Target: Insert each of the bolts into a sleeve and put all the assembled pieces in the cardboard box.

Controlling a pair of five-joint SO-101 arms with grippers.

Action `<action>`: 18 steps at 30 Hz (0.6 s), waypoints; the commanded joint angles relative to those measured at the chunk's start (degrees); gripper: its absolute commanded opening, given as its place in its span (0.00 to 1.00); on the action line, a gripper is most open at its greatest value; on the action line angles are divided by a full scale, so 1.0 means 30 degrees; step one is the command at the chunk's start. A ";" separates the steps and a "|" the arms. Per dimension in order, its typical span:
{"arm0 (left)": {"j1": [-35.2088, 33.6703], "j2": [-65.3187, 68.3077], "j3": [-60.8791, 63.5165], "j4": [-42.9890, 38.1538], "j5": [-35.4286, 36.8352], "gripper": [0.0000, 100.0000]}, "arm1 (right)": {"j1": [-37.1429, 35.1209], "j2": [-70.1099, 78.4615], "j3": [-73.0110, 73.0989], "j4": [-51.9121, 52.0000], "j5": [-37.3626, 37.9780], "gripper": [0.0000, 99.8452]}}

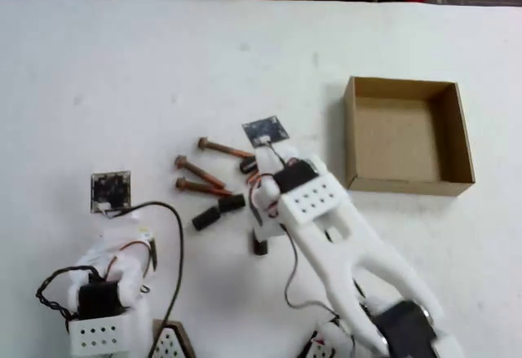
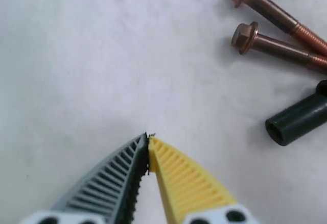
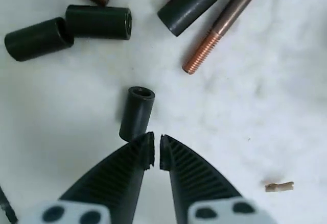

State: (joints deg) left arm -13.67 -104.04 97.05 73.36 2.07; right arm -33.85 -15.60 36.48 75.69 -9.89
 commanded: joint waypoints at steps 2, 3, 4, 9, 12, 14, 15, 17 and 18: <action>-0.0249 -0.0220 0.0000 -0.0527 0.0176 0.02 | -0.0513 0.2300 -0.2256 -0.0073 -0.1260 0.02; -0.0249 -0.0220 0.0000 -0.0527 0.0176 0.02 | -0.0777 0.2886 -0.2549 -0.0073 -0.1436 0.02; -0.0249 -0.0220 0.0000 -0.0527 0.0176 0.02 | -0.1040 0.3414 -0.2930 -0.0073 -0.1670 0.02; -0.0249 -0.0220 0.0000 -0.0527 0.0176 0.02 | -0.1421 0.4996 -0.4278 0.0044 -0.2022 0.02; -0.0249 -0.0220 0.0000 -0.0527 0.0176 0.02 | -0.1392 0.4967 -0.4337 0.0044 -0.2022 0.02; -0.0249 -0.0220 0.0000 -0.0527 0.0176 0.02 | -0.1333 0.4967 -0.4337 0.0015 -0.2051 0.02; -0.0249 -0.0220 0.0000 -0.0527 0.0176 0.02 | -0.1245 0.4996 -0.4337 -0.0015 -0.2256 0.02; -0.0220 -0.0220 0.0000 -0.0527 0.0176 0.02 | -0.0894 0.5055 -0.4337 -0.0044 -0.3458 0.02; -0.0220 -0.0220 0.0000 -0.0527 0.0176 0.02 | -0.0601 0.5055 -0.4337 -0.0044 -0.4044 0.02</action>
State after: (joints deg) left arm -13.85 -104.04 97.05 73.36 2.07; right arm -37.54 -0.13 25.76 75.60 -18.33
